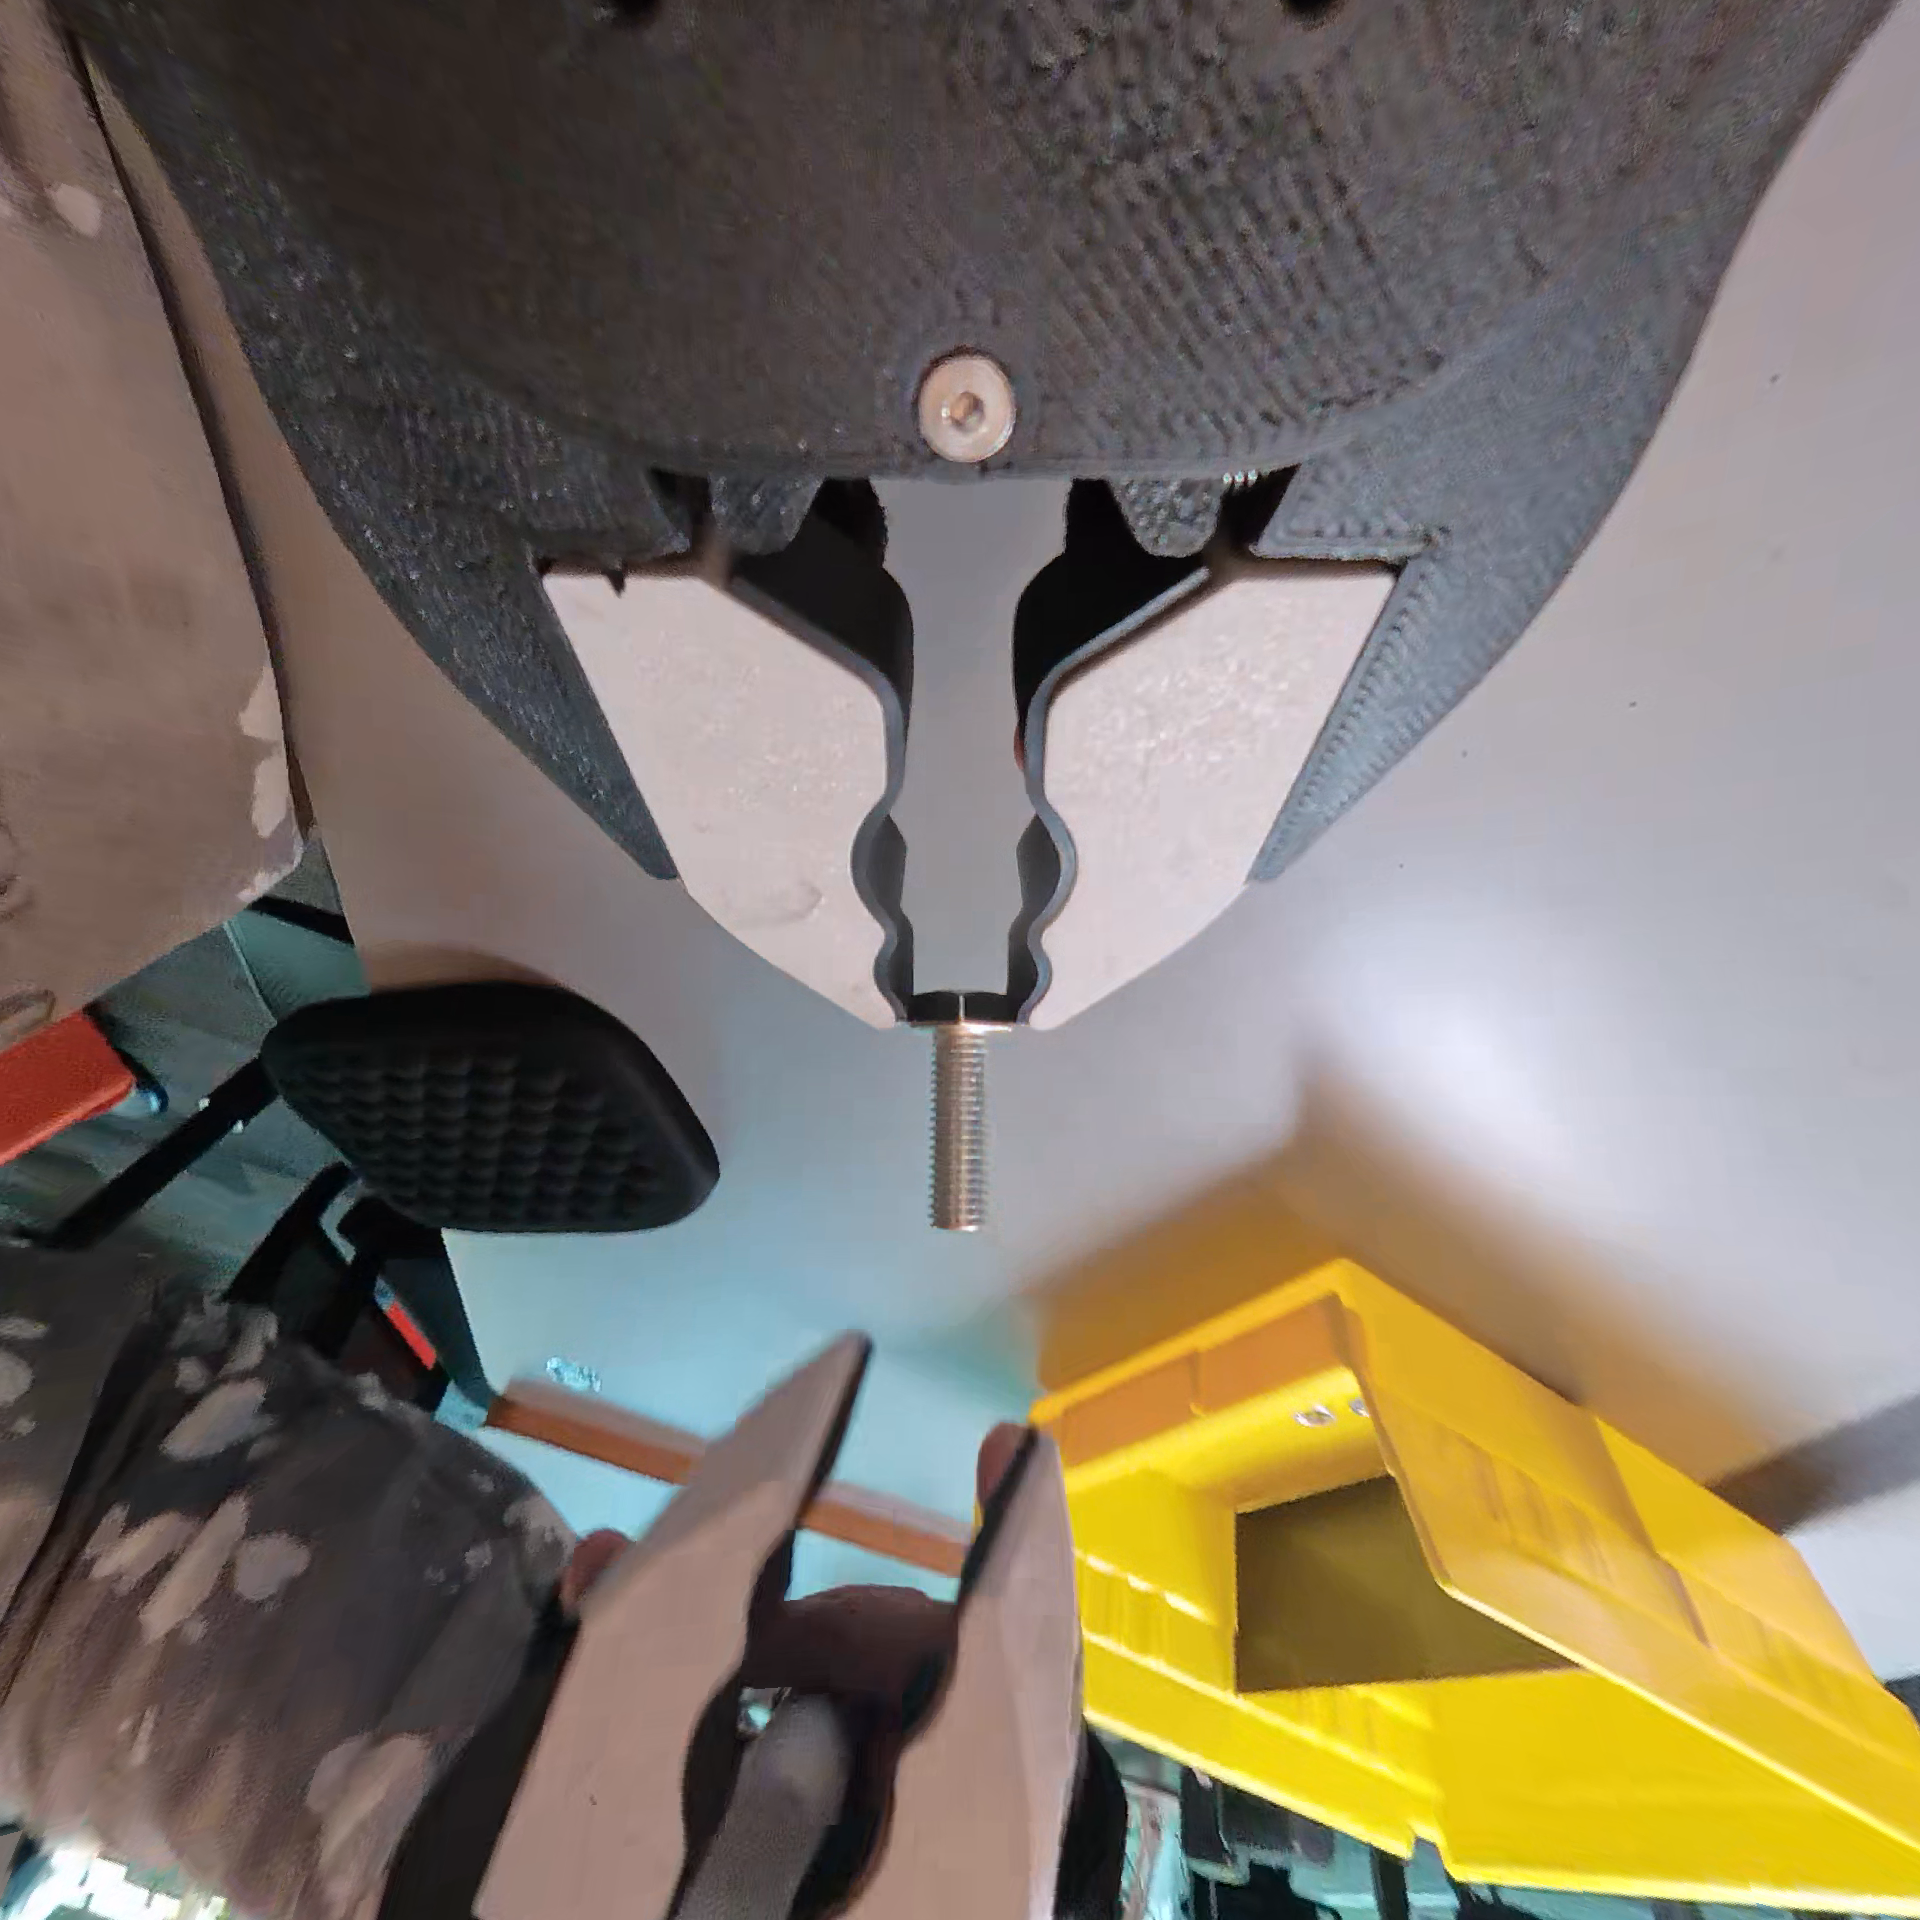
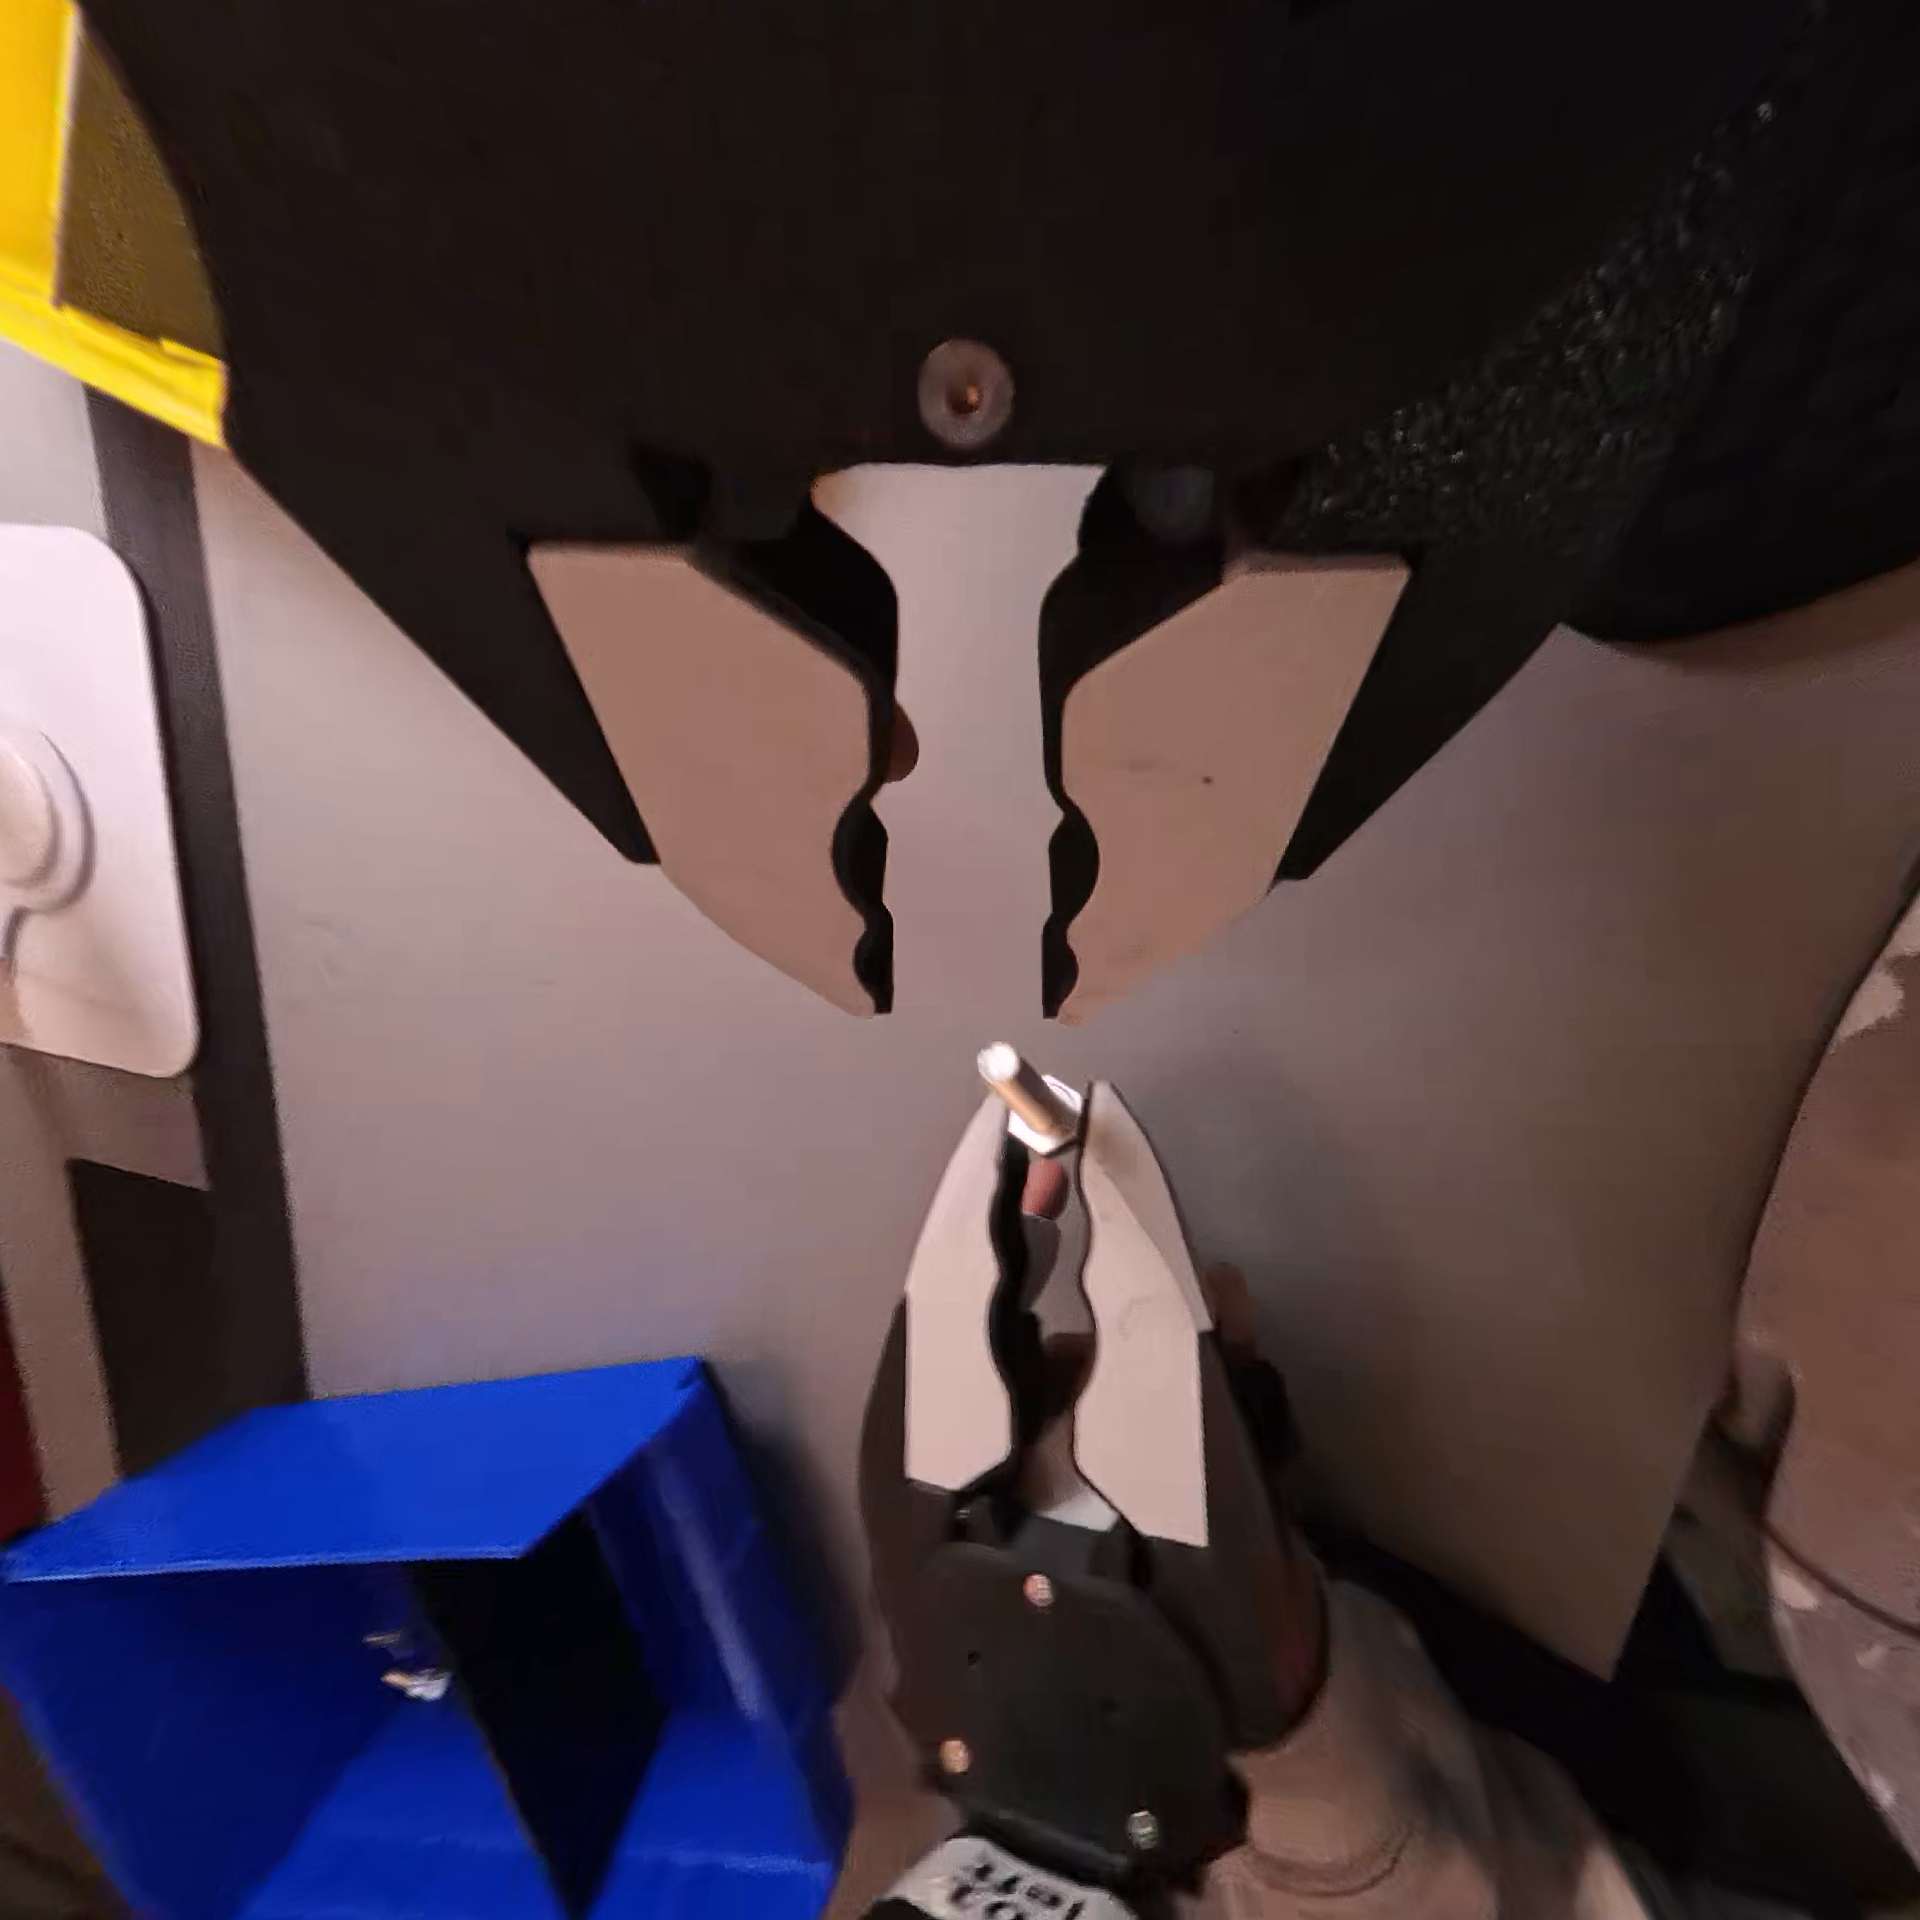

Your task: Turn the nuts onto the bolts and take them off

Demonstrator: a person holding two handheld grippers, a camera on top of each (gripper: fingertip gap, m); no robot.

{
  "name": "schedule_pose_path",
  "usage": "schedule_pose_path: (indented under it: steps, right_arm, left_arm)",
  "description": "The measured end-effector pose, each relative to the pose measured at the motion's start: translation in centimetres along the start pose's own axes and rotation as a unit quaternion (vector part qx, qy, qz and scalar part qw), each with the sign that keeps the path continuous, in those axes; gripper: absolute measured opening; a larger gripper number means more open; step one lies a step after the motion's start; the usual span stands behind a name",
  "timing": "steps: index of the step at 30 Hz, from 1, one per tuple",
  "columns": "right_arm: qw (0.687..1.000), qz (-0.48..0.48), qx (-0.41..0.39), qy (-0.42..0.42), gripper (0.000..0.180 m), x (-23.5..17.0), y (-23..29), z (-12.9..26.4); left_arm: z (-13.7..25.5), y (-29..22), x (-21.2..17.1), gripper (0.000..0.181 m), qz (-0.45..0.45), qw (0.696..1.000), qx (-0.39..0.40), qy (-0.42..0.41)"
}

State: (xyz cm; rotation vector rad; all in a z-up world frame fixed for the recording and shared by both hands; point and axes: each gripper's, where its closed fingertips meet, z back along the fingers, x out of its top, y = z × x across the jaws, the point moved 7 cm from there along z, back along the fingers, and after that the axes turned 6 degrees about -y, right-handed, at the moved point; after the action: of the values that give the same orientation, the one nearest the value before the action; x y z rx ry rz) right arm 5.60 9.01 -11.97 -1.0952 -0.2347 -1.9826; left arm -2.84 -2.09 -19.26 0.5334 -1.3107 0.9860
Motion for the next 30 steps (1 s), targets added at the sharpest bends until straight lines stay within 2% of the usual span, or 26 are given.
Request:
schedule_pose_path:
  steps: [4,6,12,22,26,28,30]
  right_arm:
    - [0.998,0.022,0.047,0.038,0.028,0.0,1.9,-3.1]
    - [0.997,0.027,0.054,0.052,0.012,-0.3,2.1,-3.9]
    - [0.995,-0.003,0.066,0.070,0.009,-0.5,1.8,-3.4]
    - [0.993,0.006,0.059,0.098,0.009,-0.9,1.9,-4.7]
    - [0.997,-0.019,0.043,0.068,0.009,-0.9,0.5,-3.6]
    - [0.998,-0.036,0.007,0.049,0.009,-1.1,-1.4,-1.8]
    - [0.996,-0.063,-0.062,0.031,0.009,-1.7,-4.8,1.1]
  left_arm:
    - [-0.5,-0.8,-0.5,0.018,-0.026,0.999,-0.005,0.031]
    - [-0.5,-1.0,-0.5,0.018,-0.034,0.999,-0.006,0.033]
    - [0.2,-1.1,0.5,0.018,-0.052,0.999,0.001,-0.004]
    - [0.5,-0.9,0.6,0.018,-0.061,0.998,0.000,-0.001]
    - [1.0,-0.1,1.2,0.024,-0.037,0.998,0.028,-0.043]
    - [1.8,0.6,1.8,0.030,-0.040,0.996,0.051,-0.066]
    - [2.6,1.4,2.3,0.030,-0.044,0.992,0.077,-0.090]
